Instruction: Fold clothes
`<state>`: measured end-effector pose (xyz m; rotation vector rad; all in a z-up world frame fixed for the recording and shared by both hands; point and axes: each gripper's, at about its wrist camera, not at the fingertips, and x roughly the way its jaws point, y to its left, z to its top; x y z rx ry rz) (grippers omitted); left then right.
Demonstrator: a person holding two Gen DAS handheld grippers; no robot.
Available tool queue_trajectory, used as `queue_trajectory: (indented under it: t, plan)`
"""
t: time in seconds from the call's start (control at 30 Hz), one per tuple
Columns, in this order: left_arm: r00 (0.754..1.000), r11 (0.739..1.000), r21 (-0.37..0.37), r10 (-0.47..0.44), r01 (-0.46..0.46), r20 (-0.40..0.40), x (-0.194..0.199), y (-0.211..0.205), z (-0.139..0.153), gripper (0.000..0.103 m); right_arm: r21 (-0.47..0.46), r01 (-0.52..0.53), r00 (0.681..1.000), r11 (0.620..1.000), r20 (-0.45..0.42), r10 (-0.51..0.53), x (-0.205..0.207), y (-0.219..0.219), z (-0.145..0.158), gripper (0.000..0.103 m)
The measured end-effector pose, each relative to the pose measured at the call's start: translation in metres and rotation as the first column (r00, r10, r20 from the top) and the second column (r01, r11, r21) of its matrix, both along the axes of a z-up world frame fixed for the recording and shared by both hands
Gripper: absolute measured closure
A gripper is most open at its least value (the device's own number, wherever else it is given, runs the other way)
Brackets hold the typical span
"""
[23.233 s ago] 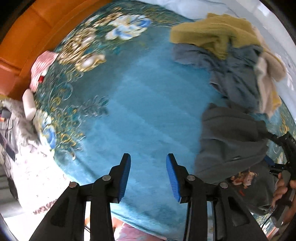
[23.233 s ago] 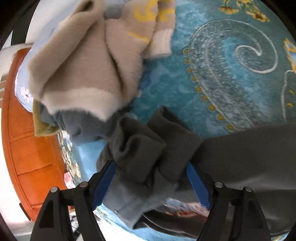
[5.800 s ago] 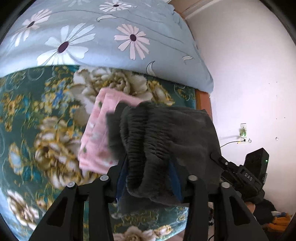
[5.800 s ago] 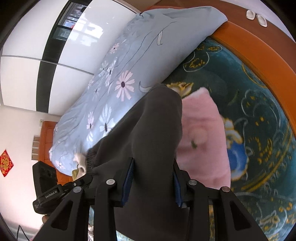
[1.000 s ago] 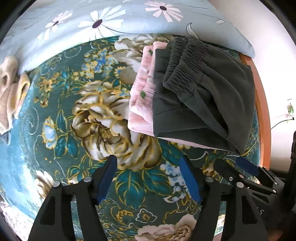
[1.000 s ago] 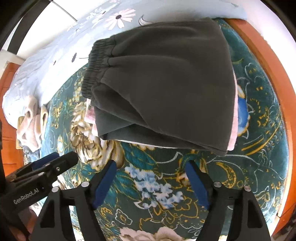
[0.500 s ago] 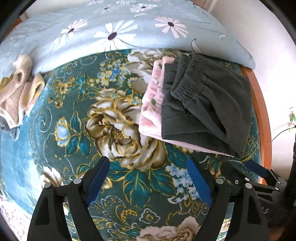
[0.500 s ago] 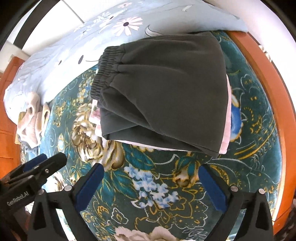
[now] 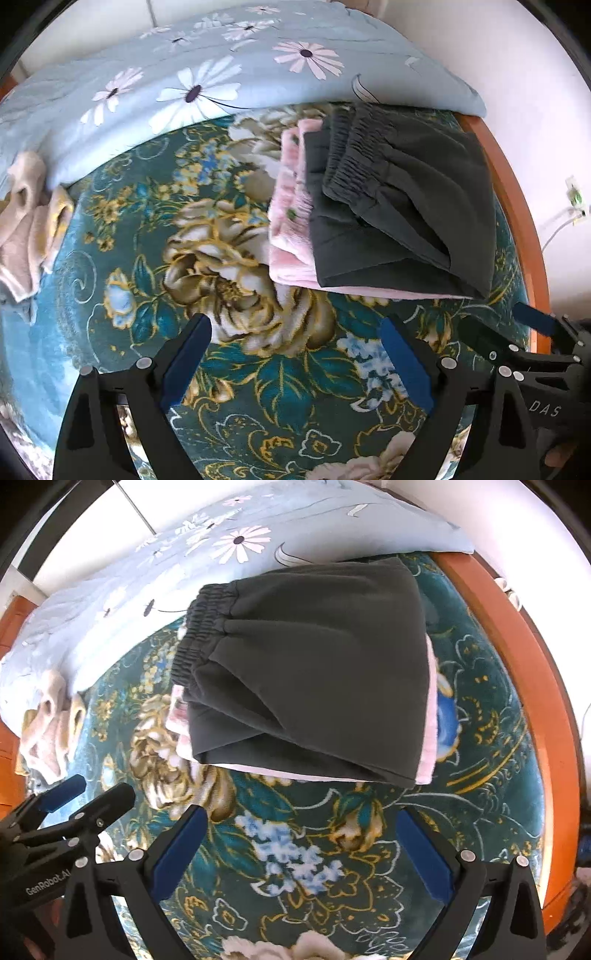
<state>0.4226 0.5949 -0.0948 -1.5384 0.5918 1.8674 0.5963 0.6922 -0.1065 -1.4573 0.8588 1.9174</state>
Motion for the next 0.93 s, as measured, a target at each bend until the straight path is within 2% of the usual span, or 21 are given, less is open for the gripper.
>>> queue_trajectory:
  t: [0.1,0.2,0.53,0.93]
  plan:
    - [0.999,1.0,-0.01,-0.024,0.024,0.021,-0.003,0.003,-0.011,0.01,-0.014,0.002,0.999,1.0,0.034,-0.001,-0.003,0.0,-0.008,0.0]
    - [0.998,1.0,-0.01,-0.016,0.017,0.066,-0.011,0.004,-0.023,0.01,-0.036,0.003,0.998,0.999,0.066,-0.001,-0.008,0.0,-0.017,0.0]
    - [0.991,1.0,-0.013,-0.009,0.011,0.133,-0.03,0.012,-0.053,0.01,-0.04,-0.002,0.991,0.999,0.135,0.007,-0.026,0.005,-0.037,0.0]
    - [0.986,1.0,-0.008,0.002,-0.001,0.165,-0.041,0.028,-0.064,0.01,-0.028,0.005,0.984,1.0,0.18,0.0,-0.035,0.022,-0.045,0.0]
